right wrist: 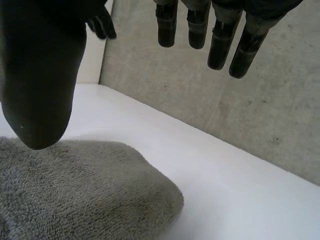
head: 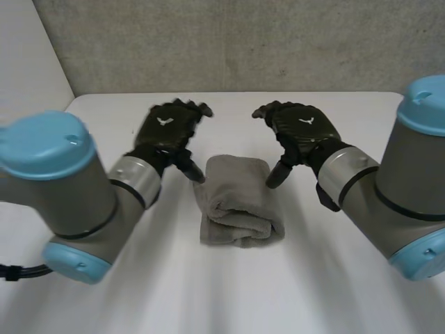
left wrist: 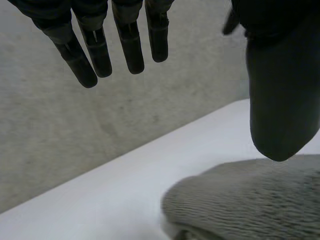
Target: Fold the towel.
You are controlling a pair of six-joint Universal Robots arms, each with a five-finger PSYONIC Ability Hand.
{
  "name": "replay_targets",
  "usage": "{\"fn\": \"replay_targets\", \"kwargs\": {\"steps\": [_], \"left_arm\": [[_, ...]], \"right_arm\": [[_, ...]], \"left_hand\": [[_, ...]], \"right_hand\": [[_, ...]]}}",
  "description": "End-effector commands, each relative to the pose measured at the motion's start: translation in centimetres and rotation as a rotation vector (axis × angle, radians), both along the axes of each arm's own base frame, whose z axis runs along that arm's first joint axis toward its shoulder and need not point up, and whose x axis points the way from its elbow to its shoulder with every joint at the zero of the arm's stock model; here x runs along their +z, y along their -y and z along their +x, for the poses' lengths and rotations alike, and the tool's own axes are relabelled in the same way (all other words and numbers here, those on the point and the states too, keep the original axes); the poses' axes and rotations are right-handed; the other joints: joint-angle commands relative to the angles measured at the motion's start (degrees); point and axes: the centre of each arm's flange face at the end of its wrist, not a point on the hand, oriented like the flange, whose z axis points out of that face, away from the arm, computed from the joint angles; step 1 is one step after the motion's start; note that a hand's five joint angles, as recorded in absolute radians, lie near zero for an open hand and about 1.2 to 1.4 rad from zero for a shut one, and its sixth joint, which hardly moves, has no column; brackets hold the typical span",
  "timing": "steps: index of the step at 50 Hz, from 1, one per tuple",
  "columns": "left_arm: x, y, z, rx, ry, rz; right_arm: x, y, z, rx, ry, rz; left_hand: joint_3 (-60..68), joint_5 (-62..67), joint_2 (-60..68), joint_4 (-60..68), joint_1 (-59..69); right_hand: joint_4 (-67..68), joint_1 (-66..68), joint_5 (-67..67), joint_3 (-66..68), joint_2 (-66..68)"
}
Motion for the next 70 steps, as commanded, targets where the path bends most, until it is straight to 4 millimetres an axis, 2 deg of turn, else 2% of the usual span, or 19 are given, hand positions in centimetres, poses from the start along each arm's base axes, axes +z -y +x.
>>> {"fn": "replay_targets", "kwargs": {"steps": [1,9,15,24,29,31,32,33,34,35,36,37,38,39,40,42,44,50,70], "left_arm": [[-3.9,-0.8,-2.7,-0.068,0.052,0.071],[-8.2,-1.4,-2.6,-0.077,0.133,0.173],[-9.9,-2.1,-1.7,-0.068,0.180,0.231],[-10.1,-2.4,-0.9,-0.057,0.189,0.244],[-7.4,-1.8,-1.3,-0.056,0.142,0.182],[-5.8,-1.6,-1.5,-0.053,0.117,0.147],[-5.8,-1.6,-1.5,-0.053,0.117,0.147],[-4.1,-1.4,-1.5,-0.042,0.089,0.107],[-2.3,-1.2,-1.4,-0.025,0.062,0.071],[-2.3,-1.2,-1.4,-0.024,0.062,0.071],[-0.6,-1.1,-1.1,0.000,0.041,0.043],[1.3,-1.1,-0.8,0.025,0.020,0.020],[1.3,-1.1,-0.8,0.025,0.020,0.020],[3.1,-1.0,-0.3,0.057,0.004,0.000],[3.2,-1.0,-0.3,0.057,0.004,-0.001],[6.7,-1.1,1.0,0.132,-0.019,-0.033],[8.2,-1.0,1.8,0.175,-0.028,-0.043],[11.7,-0.4,4.8,0.298,-0.032,-0.054],[11.3,-0.2,5.3,0.309,-0.010,-0.033]], "right_arm": [[-4.0,1.5,0.2,0.005,-0.044,0.103],[-9.0,2.7,1.1,0.011,-0.104,0.197],[-10.7,2.6,1.4,0.028,-0.167,0.238],[-10.9,2.3,1.3,0.038,-0.198,0.264],[-10.6,2.5,1.2,0.029,-0.195,0.254],[-7.9,2.7,1.2,0.019,-0.160,0.191],[-7.9,2.7,1.2,0.019,-0.160,0.190],[-5.2,2.8,1.0,0.010,-0.122,0.130],[-5.2,2.8,1.0,0.010,-0.122,0.130],[-2.4,2.5,0.8,0.000,-0.085,0.070],[0.1,2.3,0.3,-0.018,-0.054,0.010],[0.2,2.2,0.3,-0.018,-0.054,0.010],[2.3,2.0,-0.2,-0.045,-0.030,-0.044],[4.0,1.8,-0.7,-0.082,-0.010,-0.089],[4.0,1.8,-0.7,-0.083,-0.010,-0.089],[5.4,1.8,-1.3,-0.131,0.002,-0.125],[7.4,2.0,-2.6,-0.244,0.013,-0.181],[7.8,2.7,-4.3,-0.346,-0.021,-0.200],[7.8,2.7,-4.3,-0.341,-0.060,-0.218]], "left_hand": [[-3.0,-11.9,-4.3,-3.9,-3.7],[-2.7,-11.5,-3.9,-3.6,-3.3],[-2.9,-11.7,-4.1,-3.8,-3.5],[-2.9,-11.7,-4.1,-3.8,-3.5],[-3.2,-12.0,-4.4,-4.1,-3.8],[-3.2,-12.0,-4.4,-4.1,-3.8],[-3.2,-12.0,-4.4,-4.1,-3.8],[-3.2,-12.0,-4.4,-4.1,-3.8],[-3.2,-12.0,-4.4,-4.1,-3.8],[-3.2,-12.0,-4.4,-4.1,-3.8],[-3.0,-11.9,-4.3,-3.9,-3.7],[-2.2,-11.0,-3.4,-3.1,-2.8],[-2.2,-11.0,-3.4,-3.1,-2.8],[1.3,-7.5,0.1,0.4,0.7],[1.3,-7.5,0.1,0.4,0.7],[1.7,-7.2,0.5,0.8,1.1],[1.0,-7.8,-0.2,0.1,0.4],[-4.4,-13.2,-5.6,-5.3,-5.0],[-8.1,-16.9,-9.3,-9.0,-8.7]], "right_hand": [[-4.5,-3.6,-3.1,-3.9,-4.1],[-4.5,-3.6,-3.1,-3.9,-4.1],[-4.5,-3.6,-3.1,-3.9,-4.1],[-4.5,-3.6,-3.1,-3.9,-4.1],[-4.5,-3.6,-3.1,-3.9,-4.1],[-4.5,-3.6,-3.1,-3.9,-4.1],[-4.5,-3.6,-3.1,-3.9,-4.1],[-4.5,-3.6,-3.1,-3.9,-4.1],[-4.5,-3.6,-3.1,-3.9,-4.1],[-4.5,-3.6,-3.1,-3.9,-4.1],[-4.5,-3.6,-3.1,-3.9,-4.1],[-4.5,-3.6,-3.1,-3.9,-4.1],[-4.5,-3.6,-3.1,-3.9,-4.1],[-4.5,-3.6,-3.1,-3.9,-4.1],[-4.5,-3.6,-3.1,-3.9,-4.1],[-4.5,-3.6,-3.1,-3.9,-4.1],[-4.5,-3.6,-3.1,-3.9,-4.1],[-4.5,-3.6,-3.1,-3.9,-4.1],[-4.5,-3.6,-3.1,-3.9,-4.1]]}}
